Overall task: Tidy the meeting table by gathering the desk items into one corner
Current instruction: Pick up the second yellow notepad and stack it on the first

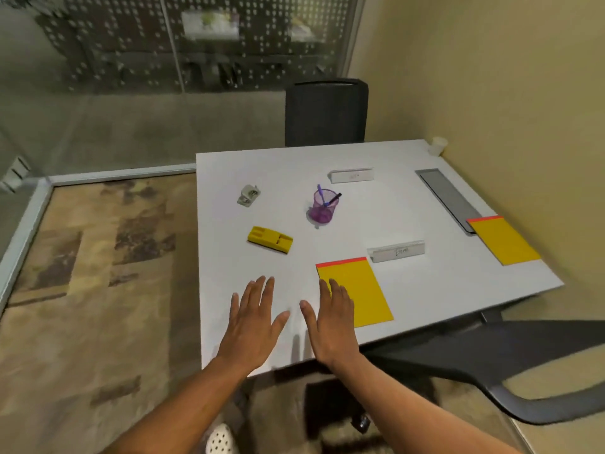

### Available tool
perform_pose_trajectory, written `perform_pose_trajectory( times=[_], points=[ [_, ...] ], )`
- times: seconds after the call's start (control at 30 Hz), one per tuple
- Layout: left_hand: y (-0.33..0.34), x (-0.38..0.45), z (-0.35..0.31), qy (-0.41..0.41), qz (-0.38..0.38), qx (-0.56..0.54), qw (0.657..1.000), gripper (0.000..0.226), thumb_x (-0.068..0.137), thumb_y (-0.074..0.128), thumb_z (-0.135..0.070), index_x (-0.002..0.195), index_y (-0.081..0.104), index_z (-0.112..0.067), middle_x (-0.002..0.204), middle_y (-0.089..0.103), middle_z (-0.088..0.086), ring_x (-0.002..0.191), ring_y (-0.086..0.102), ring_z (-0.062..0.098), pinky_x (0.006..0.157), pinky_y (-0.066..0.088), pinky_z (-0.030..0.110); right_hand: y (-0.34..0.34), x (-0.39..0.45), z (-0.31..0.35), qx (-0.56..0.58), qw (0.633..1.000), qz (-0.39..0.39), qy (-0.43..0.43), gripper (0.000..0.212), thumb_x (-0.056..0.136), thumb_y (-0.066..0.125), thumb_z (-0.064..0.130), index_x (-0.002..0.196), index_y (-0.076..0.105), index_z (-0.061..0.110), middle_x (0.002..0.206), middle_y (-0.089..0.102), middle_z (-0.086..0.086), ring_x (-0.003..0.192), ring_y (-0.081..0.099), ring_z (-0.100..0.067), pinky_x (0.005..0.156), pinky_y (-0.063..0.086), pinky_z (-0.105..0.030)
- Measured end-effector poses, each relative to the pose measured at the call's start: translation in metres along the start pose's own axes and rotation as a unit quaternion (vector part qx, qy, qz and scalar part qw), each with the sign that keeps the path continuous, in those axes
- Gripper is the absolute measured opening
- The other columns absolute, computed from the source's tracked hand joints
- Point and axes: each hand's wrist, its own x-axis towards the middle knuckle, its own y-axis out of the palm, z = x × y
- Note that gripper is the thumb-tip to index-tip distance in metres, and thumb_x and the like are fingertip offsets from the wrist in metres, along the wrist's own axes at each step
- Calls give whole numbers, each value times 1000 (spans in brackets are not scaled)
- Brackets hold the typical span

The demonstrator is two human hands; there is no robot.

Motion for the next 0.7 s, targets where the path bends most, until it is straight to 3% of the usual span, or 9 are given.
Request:
perform_pose_trajectory(
  times=[0.27,0.5,0.7],
  points=[
    [16,54,-4,33,128,-159,979,77,108,42,-56,169,3,-29,178,9,0,161,26,24,125,31,41,9,27,-6,-45,998,-6,41,59,112,31,37,165,22,11,171,24,-13,159,20,-31,129,13,-42],
    [27,91,-30,103,227,-147,957,73,110,43,-51,169,8,-27,178,13,0,160,27,23,125,31,40,11,62,-48,46,988,50,141,57,106,47,20,160,32,8,163,36,-14,149,36,-34,122,28,-40],
    [45,127,-57,11,277,-231,933,73,109,51,-46,169,16,-26,175,25,1,156,39,24,125,35,44,8,110,-97,90,967,69,228,56,103,50,16,158,38,9,158,41,-16,143,42,-37,117,37,-44]
  ],
)
